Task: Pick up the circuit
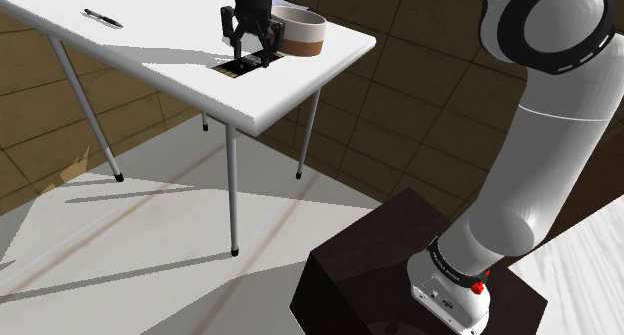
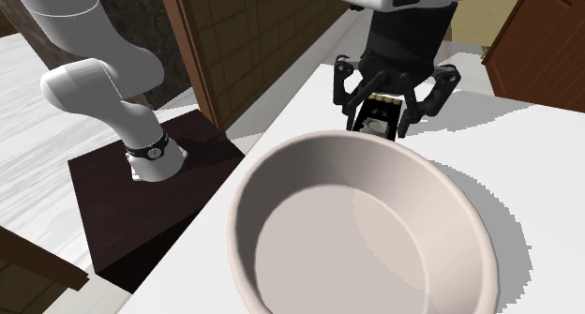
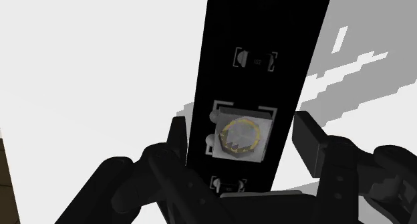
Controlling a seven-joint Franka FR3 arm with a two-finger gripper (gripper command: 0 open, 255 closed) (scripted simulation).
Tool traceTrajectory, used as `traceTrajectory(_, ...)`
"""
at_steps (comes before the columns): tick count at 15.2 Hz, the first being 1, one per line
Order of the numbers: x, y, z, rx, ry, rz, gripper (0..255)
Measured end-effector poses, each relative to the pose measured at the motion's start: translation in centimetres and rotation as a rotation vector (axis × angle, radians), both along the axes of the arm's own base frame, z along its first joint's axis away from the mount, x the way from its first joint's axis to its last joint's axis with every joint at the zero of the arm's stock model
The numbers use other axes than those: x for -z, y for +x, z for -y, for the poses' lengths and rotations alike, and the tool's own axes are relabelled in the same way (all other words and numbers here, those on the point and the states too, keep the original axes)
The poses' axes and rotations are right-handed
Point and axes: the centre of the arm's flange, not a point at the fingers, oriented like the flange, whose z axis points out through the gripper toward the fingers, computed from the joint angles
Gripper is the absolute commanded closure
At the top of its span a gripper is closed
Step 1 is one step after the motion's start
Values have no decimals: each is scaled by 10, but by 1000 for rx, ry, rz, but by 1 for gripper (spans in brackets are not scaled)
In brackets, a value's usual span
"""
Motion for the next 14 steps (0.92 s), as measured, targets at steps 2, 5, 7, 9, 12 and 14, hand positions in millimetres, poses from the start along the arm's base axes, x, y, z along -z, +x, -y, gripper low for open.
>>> traceTrajectory(2,0,0,0,0,0,0,255)
traceTrajectory(5,0,0,0,0,1,1,255)
traceTrajectory(7,0,0,0,-1,1,1,255)
traceTrajectory(9,0,0,0,-1,1,1,255)
traceTrajectory(12,-9,1,0,0,0,-1,255)
traceTrajectory(14,-19,0,1,0,0,-1,255)
